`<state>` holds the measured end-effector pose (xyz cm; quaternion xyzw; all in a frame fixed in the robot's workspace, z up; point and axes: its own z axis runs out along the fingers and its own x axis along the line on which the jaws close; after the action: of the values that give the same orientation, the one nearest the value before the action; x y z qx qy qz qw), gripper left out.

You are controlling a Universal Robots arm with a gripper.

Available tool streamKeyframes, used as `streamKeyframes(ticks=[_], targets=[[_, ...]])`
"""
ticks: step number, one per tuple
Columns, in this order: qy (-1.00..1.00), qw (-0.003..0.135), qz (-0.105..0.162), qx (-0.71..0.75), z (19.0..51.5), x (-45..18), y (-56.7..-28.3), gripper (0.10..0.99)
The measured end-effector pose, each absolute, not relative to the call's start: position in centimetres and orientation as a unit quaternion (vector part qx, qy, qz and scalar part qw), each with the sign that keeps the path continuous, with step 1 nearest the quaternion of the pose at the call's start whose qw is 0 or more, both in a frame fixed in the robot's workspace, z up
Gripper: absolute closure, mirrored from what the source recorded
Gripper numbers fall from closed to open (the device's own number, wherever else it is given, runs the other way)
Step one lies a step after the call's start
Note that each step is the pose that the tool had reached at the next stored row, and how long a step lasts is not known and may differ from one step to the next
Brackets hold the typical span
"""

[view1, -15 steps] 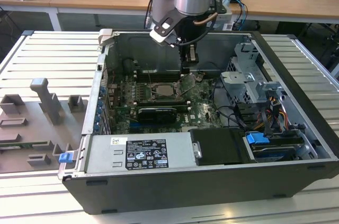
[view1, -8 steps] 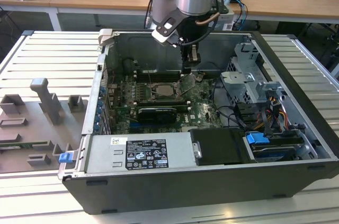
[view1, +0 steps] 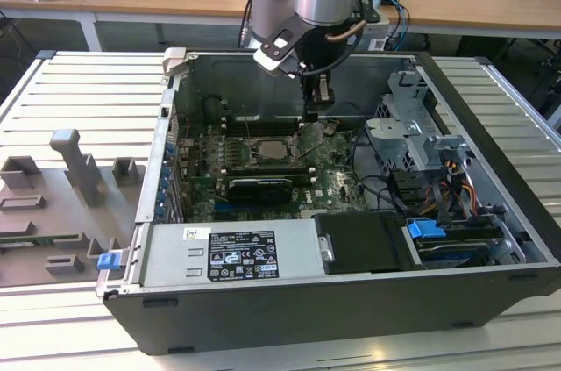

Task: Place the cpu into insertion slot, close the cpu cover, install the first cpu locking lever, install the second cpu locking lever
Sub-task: 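Close the cpu cover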

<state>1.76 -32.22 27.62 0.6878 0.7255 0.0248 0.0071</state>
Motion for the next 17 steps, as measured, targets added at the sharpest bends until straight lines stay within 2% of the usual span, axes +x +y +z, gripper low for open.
streamKeyframes(ticks=[17], targets=[[0.725, 0.007, 0.025, 0.688, 27.6, 4.0, -32.2, 0.98]])
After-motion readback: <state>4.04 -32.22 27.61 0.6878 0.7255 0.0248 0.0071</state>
